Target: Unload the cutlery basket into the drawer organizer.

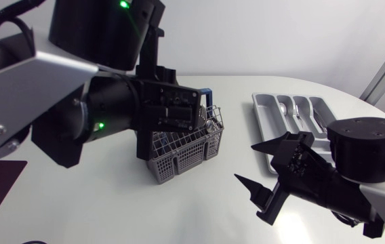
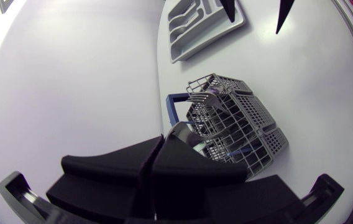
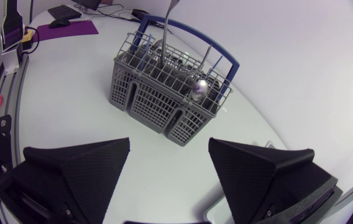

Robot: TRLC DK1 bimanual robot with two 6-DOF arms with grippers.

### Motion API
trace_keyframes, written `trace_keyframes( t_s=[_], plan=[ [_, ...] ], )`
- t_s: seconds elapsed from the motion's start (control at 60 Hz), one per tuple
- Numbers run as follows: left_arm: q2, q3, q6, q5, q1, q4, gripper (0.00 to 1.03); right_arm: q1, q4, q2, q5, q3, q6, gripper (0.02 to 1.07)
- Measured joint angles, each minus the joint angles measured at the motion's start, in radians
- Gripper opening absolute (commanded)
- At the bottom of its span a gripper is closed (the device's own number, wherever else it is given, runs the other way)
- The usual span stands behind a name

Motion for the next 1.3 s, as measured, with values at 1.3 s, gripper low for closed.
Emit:
trace_keyframes(
  t_s=[1.3],
  plan=[
    [0.019,0.033,0.399,0.003,-0.105,-0.046,0.17,0.127,0.153,0.432,-0.022,0.169,0.123,0.93]
  ],
)
